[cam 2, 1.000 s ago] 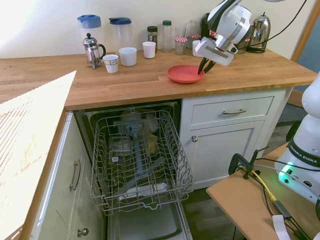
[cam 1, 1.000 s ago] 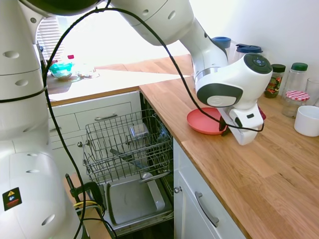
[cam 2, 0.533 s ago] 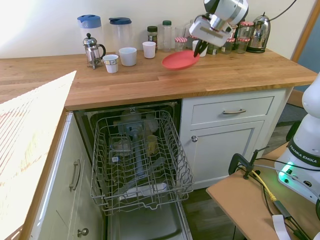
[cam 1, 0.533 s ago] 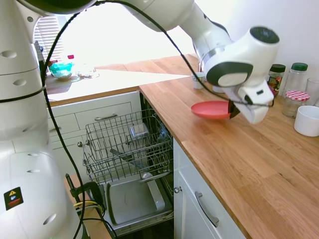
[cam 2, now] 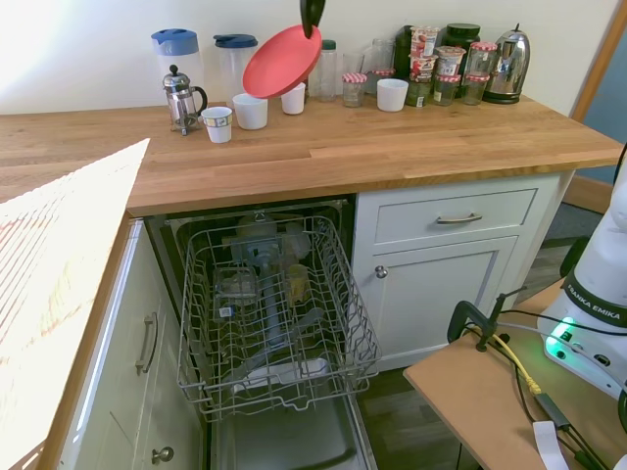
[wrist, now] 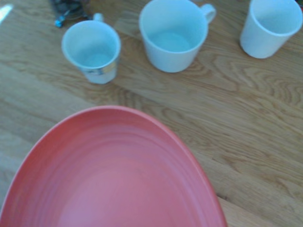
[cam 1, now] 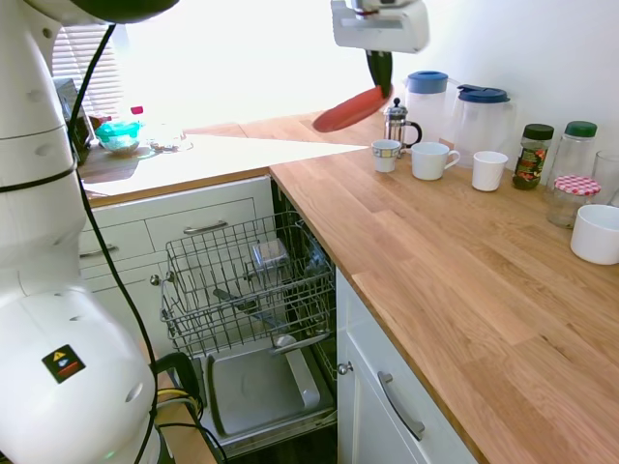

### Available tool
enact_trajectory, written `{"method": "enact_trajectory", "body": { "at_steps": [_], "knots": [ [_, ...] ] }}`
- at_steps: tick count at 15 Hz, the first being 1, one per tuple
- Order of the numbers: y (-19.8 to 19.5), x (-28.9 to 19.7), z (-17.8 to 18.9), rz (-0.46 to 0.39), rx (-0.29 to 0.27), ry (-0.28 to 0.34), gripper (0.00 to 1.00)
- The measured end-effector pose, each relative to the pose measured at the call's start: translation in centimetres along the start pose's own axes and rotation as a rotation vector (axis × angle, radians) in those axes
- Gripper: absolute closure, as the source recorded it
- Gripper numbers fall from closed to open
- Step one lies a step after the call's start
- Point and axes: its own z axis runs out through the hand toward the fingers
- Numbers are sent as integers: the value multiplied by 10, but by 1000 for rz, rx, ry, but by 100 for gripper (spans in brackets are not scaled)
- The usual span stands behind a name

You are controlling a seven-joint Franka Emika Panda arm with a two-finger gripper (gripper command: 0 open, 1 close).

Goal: Put the plate in the dishwasher

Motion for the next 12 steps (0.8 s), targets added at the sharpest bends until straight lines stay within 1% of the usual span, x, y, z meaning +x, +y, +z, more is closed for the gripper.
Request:
{"method": "enact_trajectory", "body": {
  "at_steps": [1,2,3,5,6,8,9,11,12],
  "knots": [
    [-21,-27,-8,-57,-39,34,100],
    [-40,-51,-7,-114,-76,67,100],
    [-56,-77,5,-174,-109,98,100],
    [-77,-133,47,-300,-178,145,100],
    [-79,-165,76,-361,-211,165,100],
    [-71,-245,131,-493,-272,209,100],
    [-62,-288,154,-559,-293,234,100],
    [-31,-370,196,-695,-319,299,100],
    [-19,-402,216,-761,-326,339,100]
  ]
}}
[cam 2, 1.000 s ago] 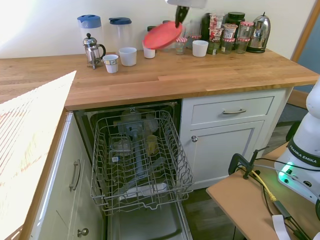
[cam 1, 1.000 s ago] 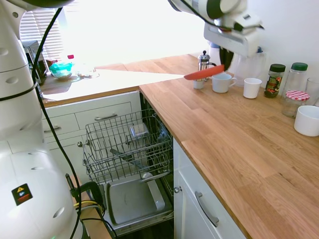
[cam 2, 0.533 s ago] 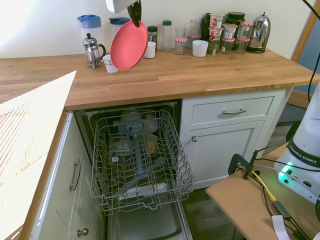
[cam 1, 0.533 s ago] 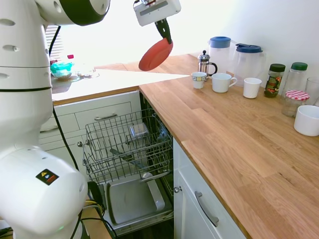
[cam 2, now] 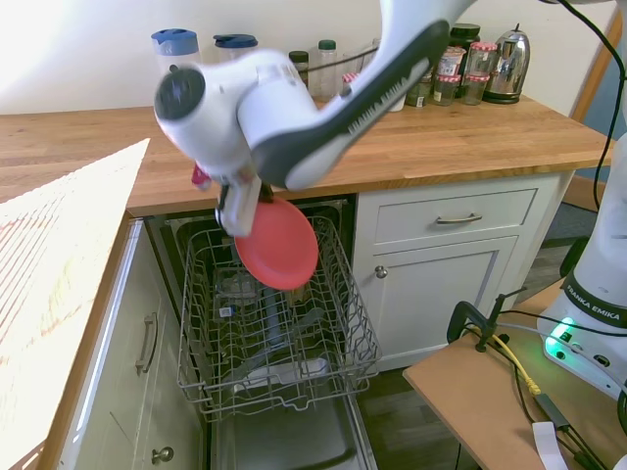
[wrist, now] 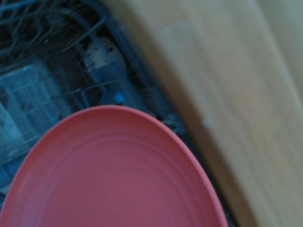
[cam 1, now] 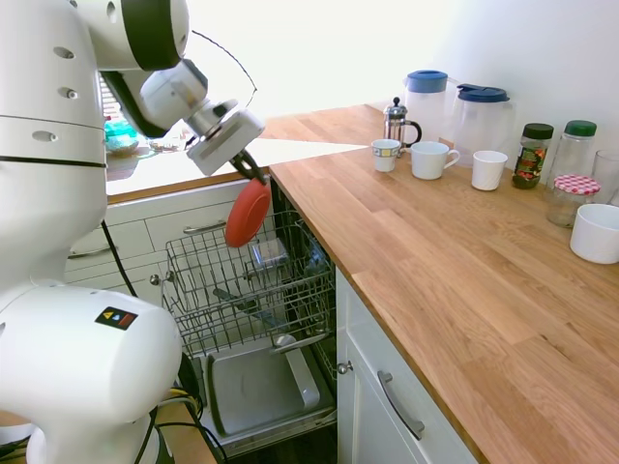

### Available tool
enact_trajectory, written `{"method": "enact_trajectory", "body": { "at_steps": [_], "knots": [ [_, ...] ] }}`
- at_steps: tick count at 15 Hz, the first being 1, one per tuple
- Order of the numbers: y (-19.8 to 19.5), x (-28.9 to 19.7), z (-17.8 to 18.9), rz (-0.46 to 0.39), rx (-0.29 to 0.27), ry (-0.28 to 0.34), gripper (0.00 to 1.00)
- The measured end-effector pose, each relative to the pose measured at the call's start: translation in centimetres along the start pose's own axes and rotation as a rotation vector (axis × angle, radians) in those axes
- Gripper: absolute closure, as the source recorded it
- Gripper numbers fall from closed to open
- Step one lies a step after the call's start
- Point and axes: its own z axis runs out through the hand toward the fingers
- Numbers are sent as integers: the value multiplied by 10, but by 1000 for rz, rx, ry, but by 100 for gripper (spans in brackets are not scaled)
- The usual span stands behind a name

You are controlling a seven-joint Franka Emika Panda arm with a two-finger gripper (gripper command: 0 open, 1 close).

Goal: Put the plate in the dishwasher

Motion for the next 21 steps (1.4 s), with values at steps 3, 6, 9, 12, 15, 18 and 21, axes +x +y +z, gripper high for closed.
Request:
{"method": "enact_trajectory", "body": {
  "at_steps": [3,6,9,12,15,18,21],
  "knots": [
    [-57,-51,5,-159,-14,173,100],
    [-107,-63,-6,-190,-17,233,100],
    [-135,-59,-1,-175,-17,192,100],
    [-137,-54,22,-163,-73,37,0],
    [-132,-41,25,-150,-90,-143,0],
    [-132,-39,28,-157,-84,-264,0],
    [-129,-44,32,-173,-106,-395,0]
  ]
}}
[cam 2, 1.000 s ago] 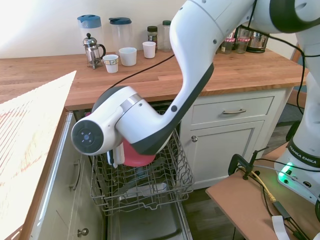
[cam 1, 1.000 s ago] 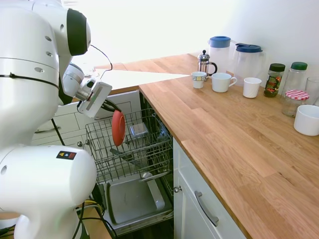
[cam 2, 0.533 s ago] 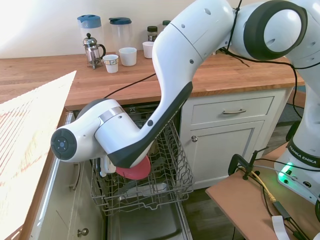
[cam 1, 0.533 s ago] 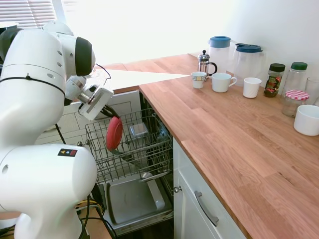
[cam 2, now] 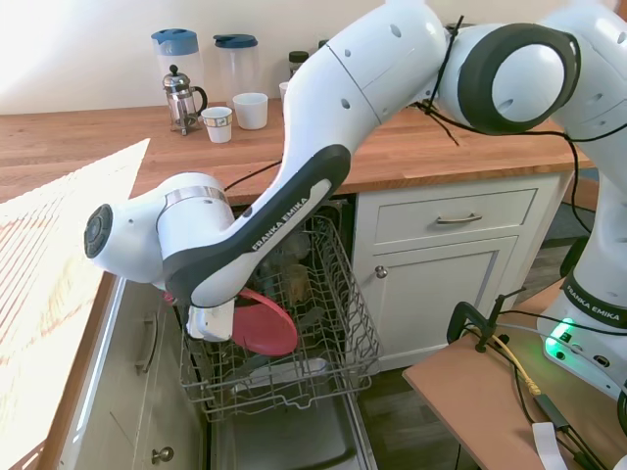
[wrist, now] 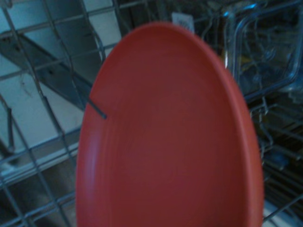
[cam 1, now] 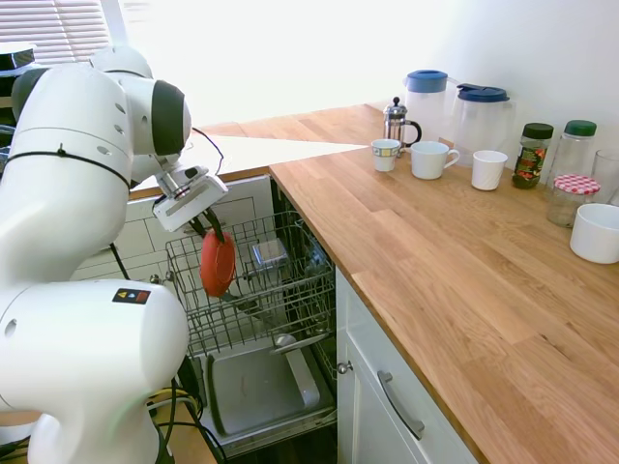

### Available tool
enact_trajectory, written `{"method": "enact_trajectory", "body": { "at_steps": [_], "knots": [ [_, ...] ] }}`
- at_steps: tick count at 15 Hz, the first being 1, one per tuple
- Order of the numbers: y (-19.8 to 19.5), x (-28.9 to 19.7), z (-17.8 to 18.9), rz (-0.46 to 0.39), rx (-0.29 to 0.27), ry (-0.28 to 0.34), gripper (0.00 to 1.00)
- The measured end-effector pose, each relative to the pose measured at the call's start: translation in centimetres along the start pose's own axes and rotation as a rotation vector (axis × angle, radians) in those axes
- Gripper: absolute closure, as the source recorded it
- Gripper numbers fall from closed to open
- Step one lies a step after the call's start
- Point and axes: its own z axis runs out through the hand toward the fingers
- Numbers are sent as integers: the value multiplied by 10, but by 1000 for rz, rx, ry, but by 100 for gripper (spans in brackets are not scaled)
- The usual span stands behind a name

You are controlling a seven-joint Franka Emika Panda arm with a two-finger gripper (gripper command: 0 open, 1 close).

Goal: Put the plate in the dishwasher

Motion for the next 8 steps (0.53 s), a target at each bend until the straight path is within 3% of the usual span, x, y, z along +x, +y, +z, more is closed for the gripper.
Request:
{"method": "enact_trajectory", "body": {
  "at_steps": [5,8],
  "knots": [
    [50,34,-51,-11,76,-329,0],
    [117,87,-84,45,198,-421,0]
  ]
}}
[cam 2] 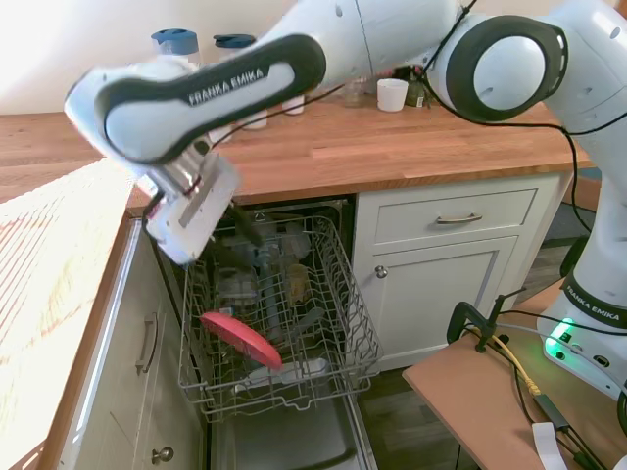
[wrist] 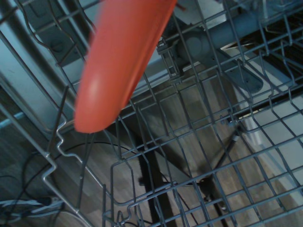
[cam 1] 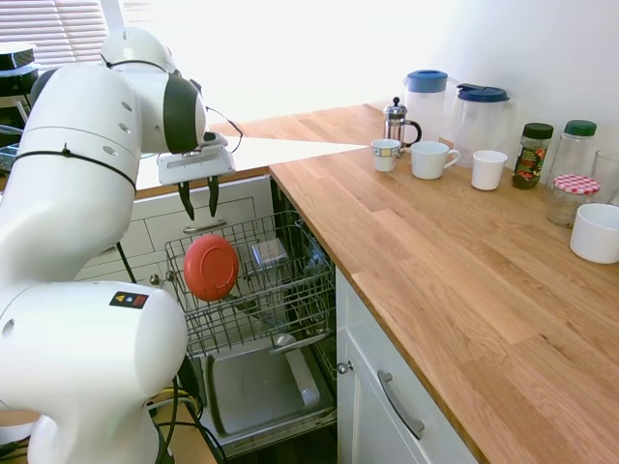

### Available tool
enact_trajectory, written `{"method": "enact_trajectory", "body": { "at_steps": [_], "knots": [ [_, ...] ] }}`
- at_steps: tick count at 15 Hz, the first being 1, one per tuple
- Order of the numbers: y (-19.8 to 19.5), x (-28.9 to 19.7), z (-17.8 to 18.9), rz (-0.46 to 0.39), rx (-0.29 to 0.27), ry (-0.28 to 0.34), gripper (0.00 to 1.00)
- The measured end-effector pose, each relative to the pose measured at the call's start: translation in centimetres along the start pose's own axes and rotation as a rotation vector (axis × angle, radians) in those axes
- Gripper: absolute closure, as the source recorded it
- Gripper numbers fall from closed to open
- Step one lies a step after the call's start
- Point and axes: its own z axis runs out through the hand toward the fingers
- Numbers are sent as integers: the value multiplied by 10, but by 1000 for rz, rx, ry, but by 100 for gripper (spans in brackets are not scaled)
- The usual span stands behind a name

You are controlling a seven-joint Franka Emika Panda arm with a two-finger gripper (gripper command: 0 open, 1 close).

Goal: Put the plate in the dishwasher

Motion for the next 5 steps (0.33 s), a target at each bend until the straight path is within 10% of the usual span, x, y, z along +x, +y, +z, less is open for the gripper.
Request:
{"method": "enact_trajectory", "body": {
  "at_steps": [5],
  "knots": [
    [211,62,-123,115,298,-34,0]
  ]
}}
